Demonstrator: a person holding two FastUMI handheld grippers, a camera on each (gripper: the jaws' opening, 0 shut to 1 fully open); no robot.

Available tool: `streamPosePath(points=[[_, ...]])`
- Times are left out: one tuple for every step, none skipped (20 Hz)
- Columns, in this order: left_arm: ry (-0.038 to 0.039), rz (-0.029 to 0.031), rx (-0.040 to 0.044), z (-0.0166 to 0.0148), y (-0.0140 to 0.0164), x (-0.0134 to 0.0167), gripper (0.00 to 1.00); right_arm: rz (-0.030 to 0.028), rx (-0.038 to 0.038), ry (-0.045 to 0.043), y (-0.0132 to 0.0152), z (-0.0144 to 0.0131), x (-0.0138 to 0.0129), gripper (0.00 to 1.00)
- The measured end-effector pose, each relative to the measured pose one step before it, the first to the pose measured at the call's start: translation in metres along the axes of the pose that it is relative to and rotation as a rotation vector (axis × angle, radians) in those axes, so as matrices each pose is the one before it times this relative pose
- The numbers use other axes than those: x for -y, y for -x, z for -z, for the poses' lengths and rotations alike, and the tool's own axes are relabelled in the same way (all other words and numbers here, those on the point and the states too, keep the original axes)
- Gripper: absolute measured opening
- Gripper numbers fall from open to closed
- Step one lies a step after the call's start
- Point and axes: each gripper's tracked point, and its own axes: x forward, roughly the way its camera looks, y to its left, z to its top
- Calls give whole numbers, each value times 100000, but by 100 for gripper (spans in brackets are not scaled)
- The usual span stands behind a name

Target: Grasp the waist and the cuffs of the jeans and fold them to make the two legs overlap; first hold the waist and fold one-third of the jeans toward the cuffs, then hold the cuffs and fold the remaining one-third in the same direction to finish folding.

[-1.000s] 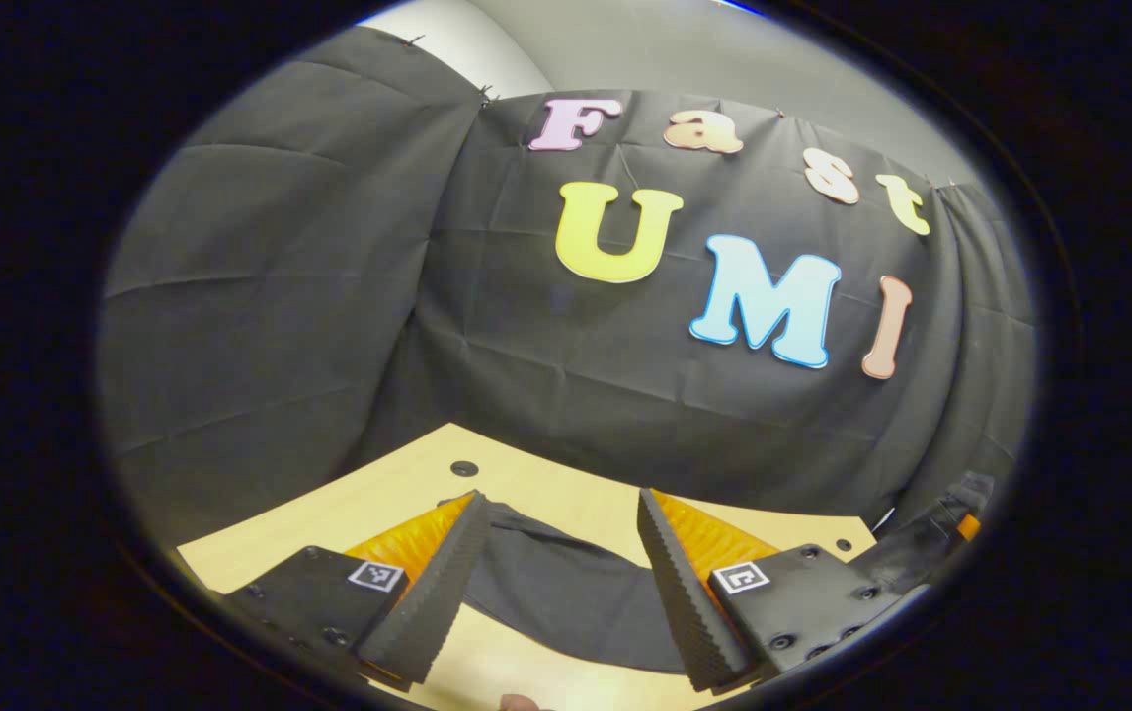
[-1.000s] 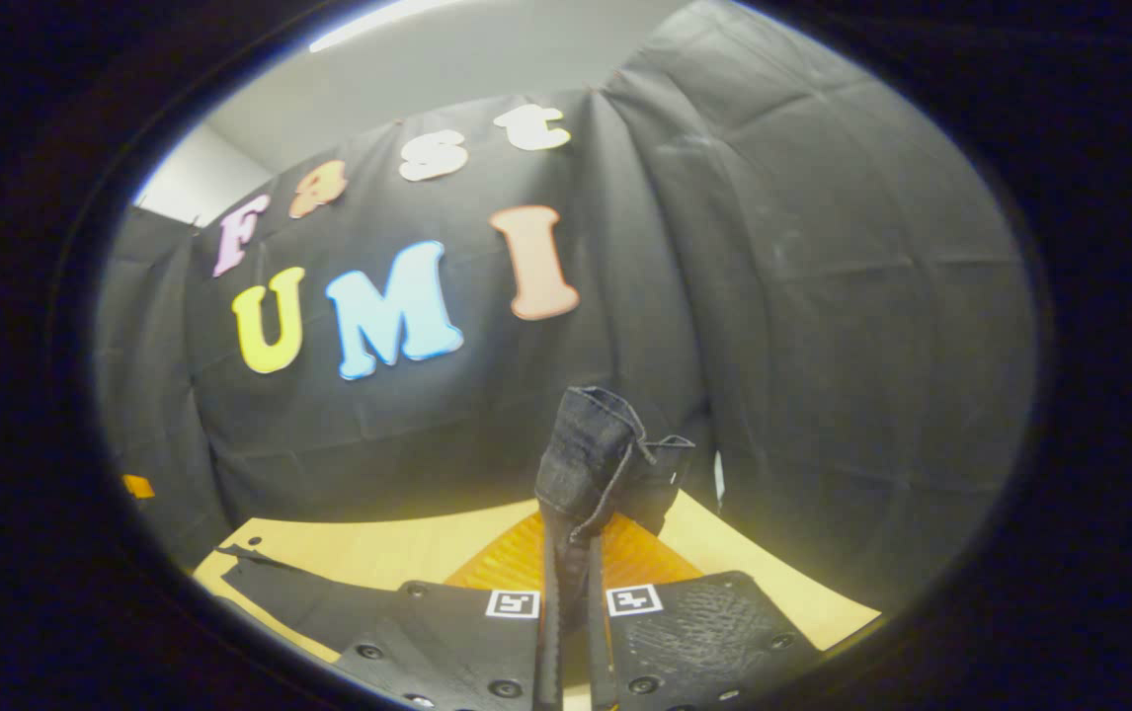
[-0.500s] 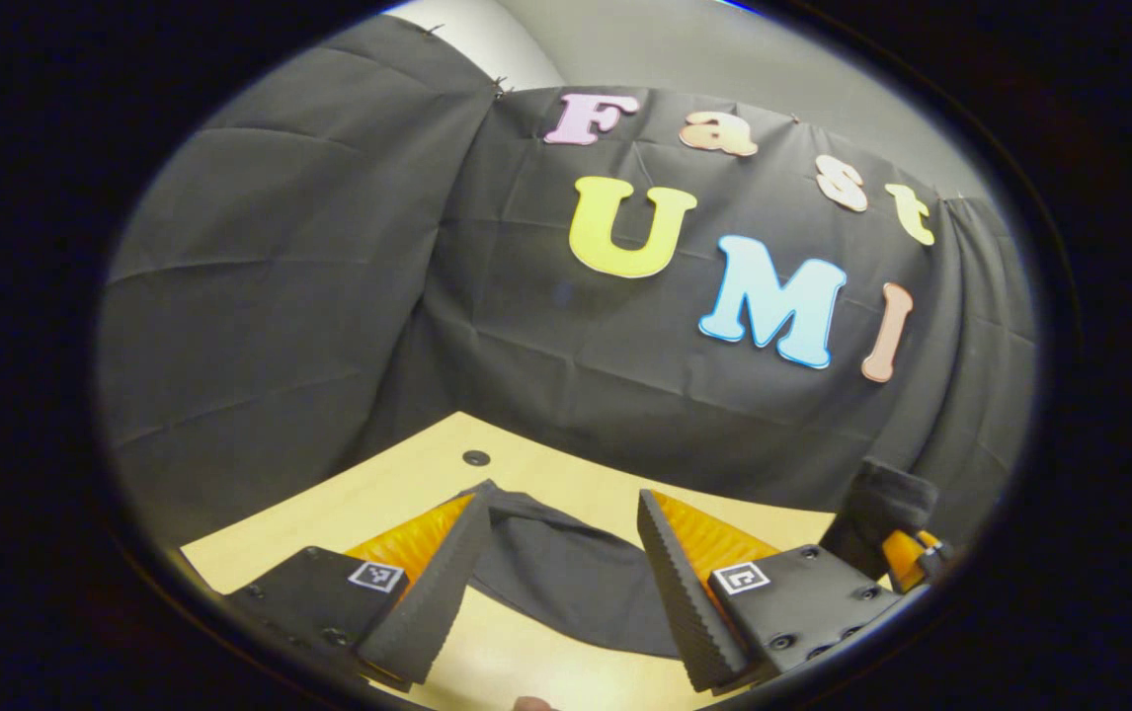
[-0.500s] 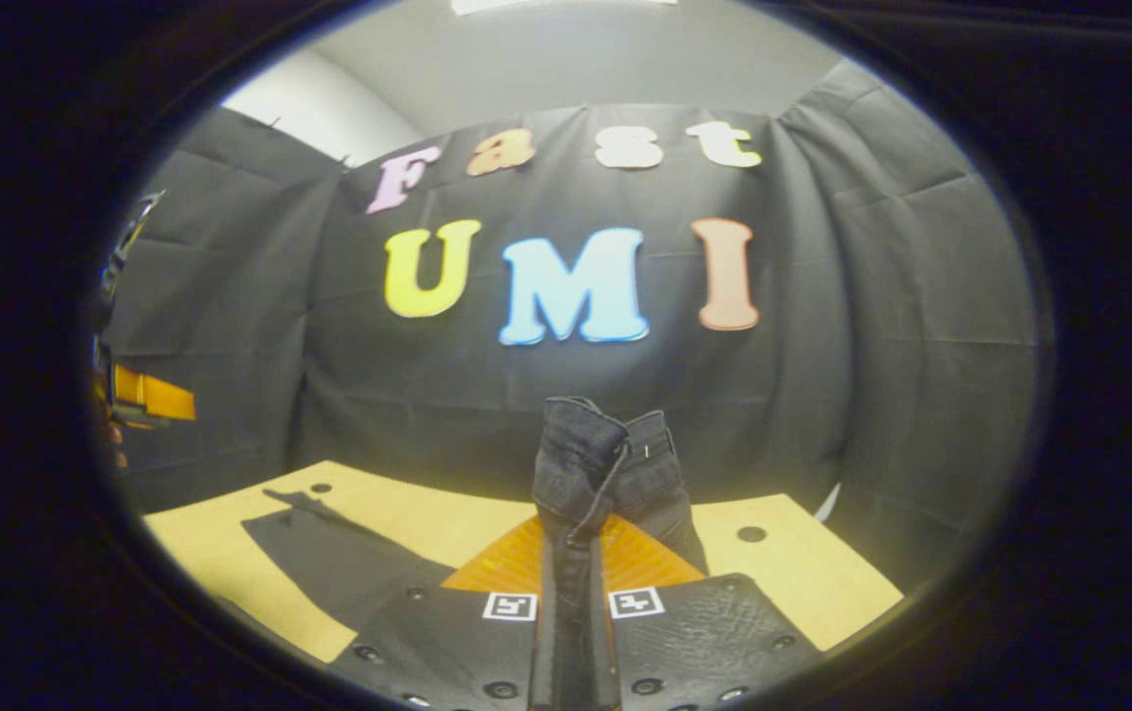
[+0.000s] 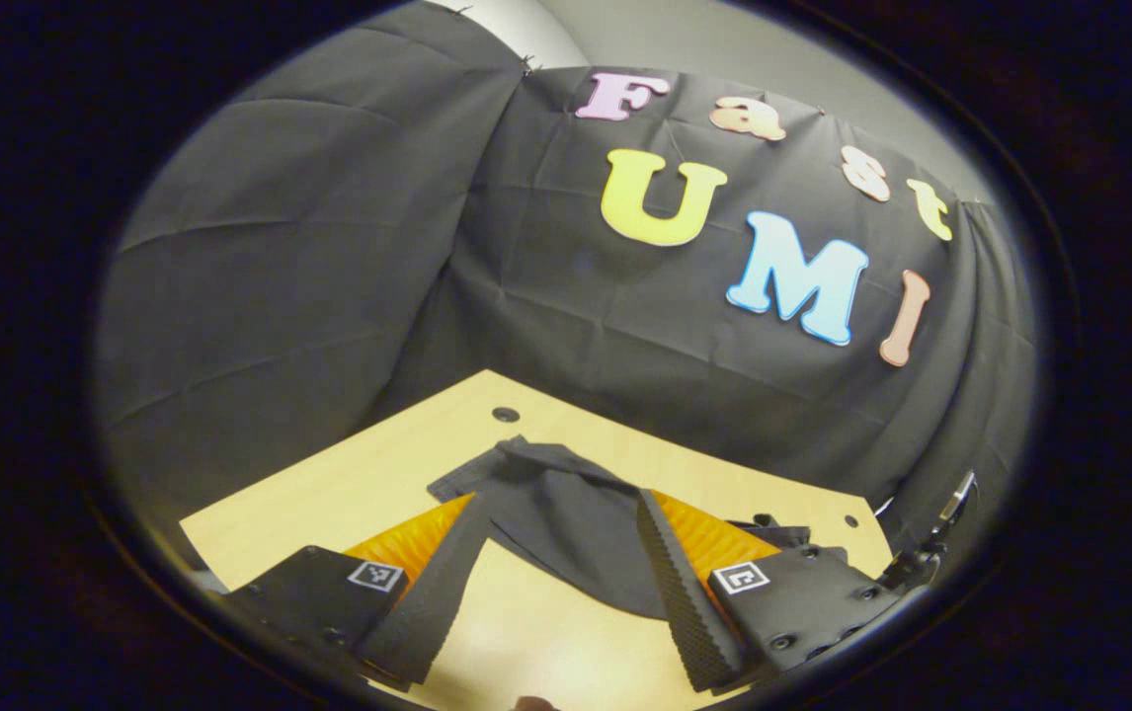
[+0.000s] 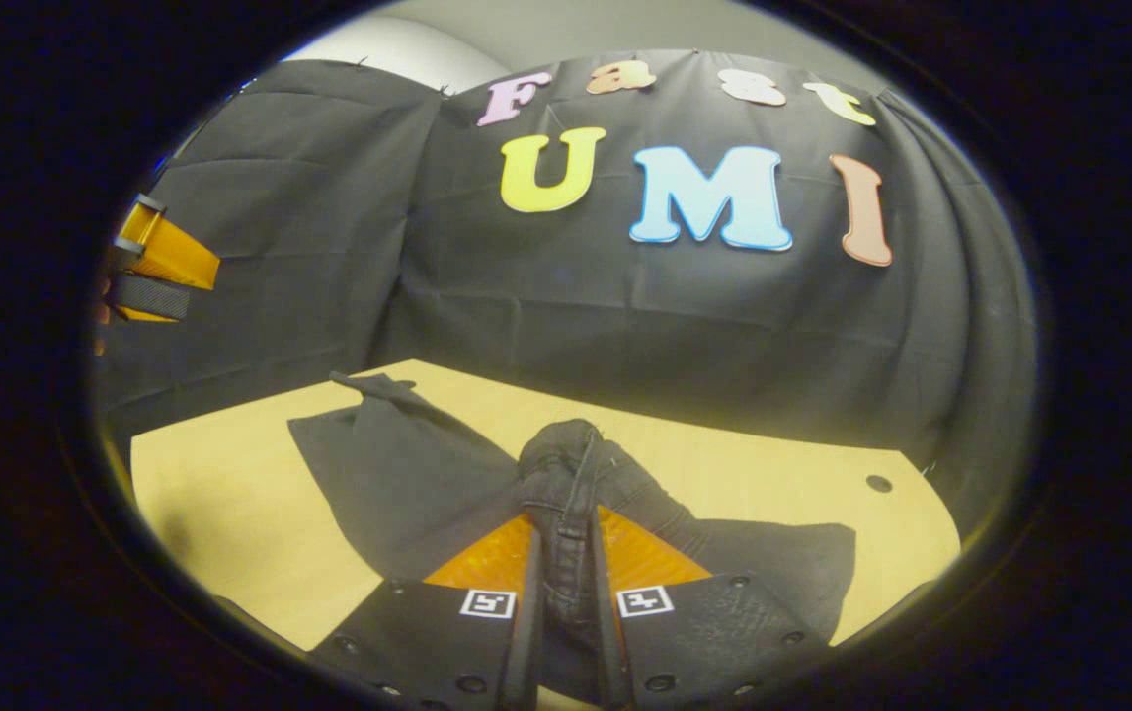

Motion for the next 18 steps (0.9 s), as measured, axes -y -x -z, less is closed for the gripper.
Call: streamPosePath(points=[[1554,256,-2132,527,-155,-74,98,-2312,-1032,-1621,23,383,-501,25],[2580,-439,-2264,313,-250,-9,98,-1862,-570,-1813,147,-140,-417,39],[2882,285,-1702,351,-490,-156,98,-1070,-804,-1424,-96,-83,-359,53],[2841,-703,-1747,317,-344,-415,98,585,-696,-296,667,-95,363,67],[3089,-329,-1664,269,-656,-438,98,328,-197,-37,348,-297,253,81],[3684,-310,-1840,240,-632,-413,100,802,124,199,334,-469,393,81],[4220,269,-2012,192,-715,-385,100,467,376,147,418,-357,262,84],[4144,-347,-2216,446,-734,-701,98,724,732,142,642,-607,327,84],[4182,-39,-1847,123,-922,-589,98,1344,1017,463,634,-684,417,86],[4104,31,-1242,-70,-1169,-539,98,1877,1127,583,647,-681,626,86],[4011,622,-1196,-126,-900,-346,100,1984,951,112,591,-696,620,88],[3563,490,-1246,-312,-924,-461,100,2600,409,-540,441,-490,627,88],[3030,694,-662,-354,-940,-495,100,3183,-652,-1774,551,-353,733,88],[2656,-399,-311,-476,-727,-734,100,2945,-891,-3057,557,-317,664,88],[2636,-948,-549,-510,-961,-1096,98,3067,132,-2676,799,-616,610,88],[3024,-1020,-954,-416,-1062,-1161,98,4319,1461,-950,882,-879,839,88],[2998,-828,-1257,-415,-1006,-979,98,4202,1996,512,900,-960,1053,88],[2417,-1152,-1603,-566,-763,-1247,98,4358,2117,756,968,-699,1162,88]])
